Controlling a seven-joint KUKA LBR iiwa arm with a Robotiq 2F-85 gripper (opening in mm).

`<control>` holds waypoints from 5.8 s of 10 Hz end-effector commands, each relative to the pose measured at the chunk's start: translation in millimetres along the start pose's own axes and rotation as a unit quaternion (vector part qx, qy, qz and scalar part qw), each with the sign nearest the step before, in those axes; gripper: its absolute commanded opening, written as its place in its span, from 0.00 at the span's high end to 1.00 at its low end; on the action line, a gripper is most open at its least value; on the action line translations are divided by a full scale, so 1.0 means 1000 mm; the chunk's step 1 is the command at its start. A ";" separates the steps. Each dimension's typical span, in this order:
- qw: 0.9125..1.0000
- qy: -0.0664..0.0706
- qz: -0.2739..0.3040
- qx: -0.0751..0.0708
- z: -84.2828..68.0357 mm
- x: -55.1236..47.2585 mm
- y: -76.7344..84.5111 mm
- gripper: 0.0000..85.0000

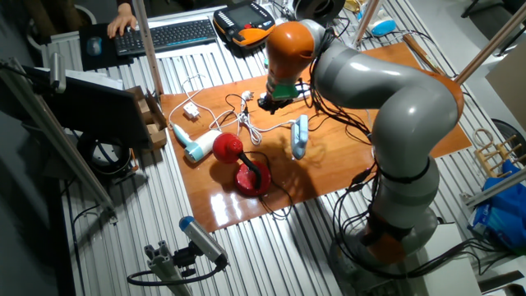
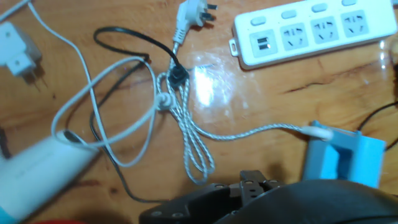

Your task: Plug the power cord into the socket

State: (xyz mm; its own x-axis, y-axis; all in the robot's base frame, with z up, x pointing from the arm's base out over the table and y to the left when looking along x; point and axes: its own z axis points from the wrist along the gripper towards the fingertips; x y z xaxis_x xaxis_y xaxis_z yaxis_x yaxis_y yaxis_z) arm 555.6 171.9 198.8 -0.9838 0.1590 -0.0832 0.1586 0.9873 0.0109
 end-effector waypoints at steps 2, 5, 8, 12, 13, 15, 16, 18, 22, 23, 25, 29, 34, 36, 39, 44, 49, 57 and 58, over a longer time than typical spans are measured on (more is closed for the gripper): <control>1.000 -0.002 0.005 -0.004 0.009 -0.003 0.003 1.00; 1.000 -0.005 0.015 -0.003 0.016 -0.007 0.011 1.00; 0.999 -0.002 0.035 0.003 0.017 -0.009 0.019 1.00; 0.998 0.013 0.068 0.000 0.015 -0.010 0.024 1.00; 0.996 0.018 0.085 0.001 0.012 -0.013 0.026 1.00; 0.994 0.028 0.102 0.017 0.011 -0.015 0.024 1.00; 0.994 0.032 0.102 0.027 0.012 -0.014 0.024 1.00; 0.989 0.052 0.139 0.019 0.012 -0.013 0.024 1.00; 0.993 0.040 0.109 -0.018 0.016 -0.012 0.023 1.00; 0.993 0.042 0.110 -0.023 0.016 -0.013 0.024 1.00; 0.982 0.045 0.185 -0.015 0.015 -0.014 0.026 1.00; 0.942 0.035 0.334 -0.010 0.013 -0.015 0.026 1.00; 0.909 0.019 0.416 -0.002 0.009 -0.019 0.029 1.00; 0.907 0.015 0.421 0.004 0.011 -0.021 0.035 1.00; 0.906 0.012 0.422 0.007 0.018 -0.024 0.042 1.00; 0.911 0.019 0.411 0.002 0.020 -0.029 0.042 1.00; 0.921 0.003 0.388 0.016 0.020 -0.029 0.042 1.00; 0.915 0.013 0.403 -0.001 0.020 -0.029 0.042 1.00; 0.912 0.014 0.411 -0.001 0.020 -0.031 0.046 1.00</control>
State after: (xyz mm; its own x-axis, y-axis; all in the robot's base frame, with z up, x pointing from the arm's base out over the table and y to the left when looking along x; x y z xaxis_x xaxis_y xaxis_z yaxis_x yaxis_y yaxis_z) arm 595.2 212.7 182.3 -0.5344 0.8450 -0.0209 0.8430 0.5346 0.0604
